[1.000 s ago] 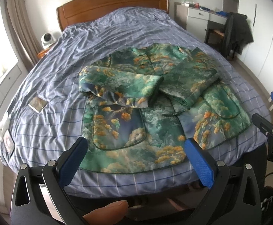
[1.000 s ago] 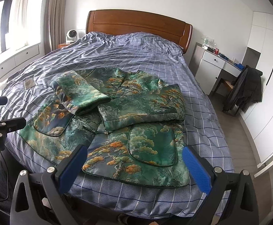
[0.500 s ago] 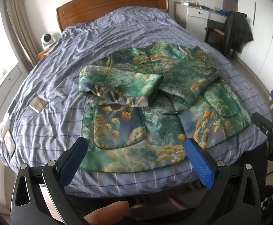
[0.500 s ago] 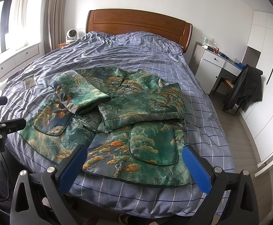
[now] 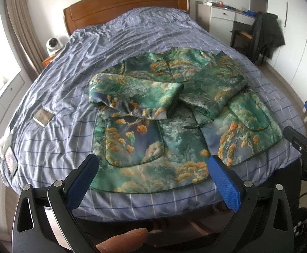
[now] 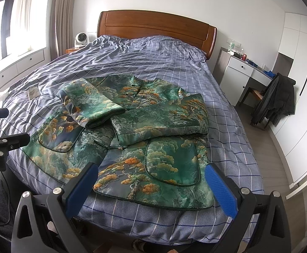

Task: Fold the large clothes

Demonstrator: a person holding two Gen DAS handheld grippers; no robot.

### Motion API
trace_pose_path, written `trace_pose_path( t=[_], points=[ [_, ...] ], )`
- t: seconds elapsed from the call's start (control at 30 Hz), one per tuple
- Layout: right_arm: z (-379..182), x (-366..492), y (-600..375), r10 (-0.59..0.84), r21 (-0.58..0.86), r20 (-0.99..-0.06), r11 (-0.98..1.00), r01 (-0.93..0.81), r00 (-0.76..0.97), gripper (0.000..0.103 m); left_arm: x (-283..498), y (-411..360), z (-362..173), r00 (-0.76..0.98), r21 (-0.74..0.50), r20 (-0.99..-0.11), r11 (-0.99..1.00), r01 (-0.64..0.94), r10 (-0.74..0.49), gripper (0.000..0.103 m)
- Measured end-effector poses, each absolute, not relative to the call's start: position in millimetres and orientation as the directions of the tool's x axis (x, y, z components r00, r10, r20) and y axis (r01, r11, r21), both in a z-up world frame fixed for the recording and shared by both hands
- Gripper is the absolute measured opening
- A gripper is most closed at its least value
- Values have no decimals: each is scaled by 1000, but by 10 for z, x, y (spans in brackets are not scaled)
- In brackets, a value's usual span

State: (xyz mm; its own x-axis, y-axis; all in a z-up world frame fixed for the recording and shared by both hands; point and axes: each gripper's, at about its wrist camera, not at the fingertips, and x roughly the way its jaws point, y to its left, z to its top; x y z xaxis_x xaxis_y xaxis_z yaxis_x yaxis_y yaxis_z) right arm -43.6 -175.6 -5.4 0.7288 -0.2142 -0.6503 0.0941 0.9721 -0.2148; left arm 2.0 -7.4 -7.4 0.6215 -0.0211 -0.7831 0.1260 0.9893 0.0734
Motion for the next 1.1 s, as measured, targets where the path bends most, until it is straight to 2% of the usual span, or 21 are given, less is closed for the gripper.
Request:
trace_pose_path(
  t=[1.1],
  points=[
    [-78,-442,-1740,-215,-220,-653,971,90,726,103,19,-85,-78,622,81,-783,989,126,-15,103]
  ],
)
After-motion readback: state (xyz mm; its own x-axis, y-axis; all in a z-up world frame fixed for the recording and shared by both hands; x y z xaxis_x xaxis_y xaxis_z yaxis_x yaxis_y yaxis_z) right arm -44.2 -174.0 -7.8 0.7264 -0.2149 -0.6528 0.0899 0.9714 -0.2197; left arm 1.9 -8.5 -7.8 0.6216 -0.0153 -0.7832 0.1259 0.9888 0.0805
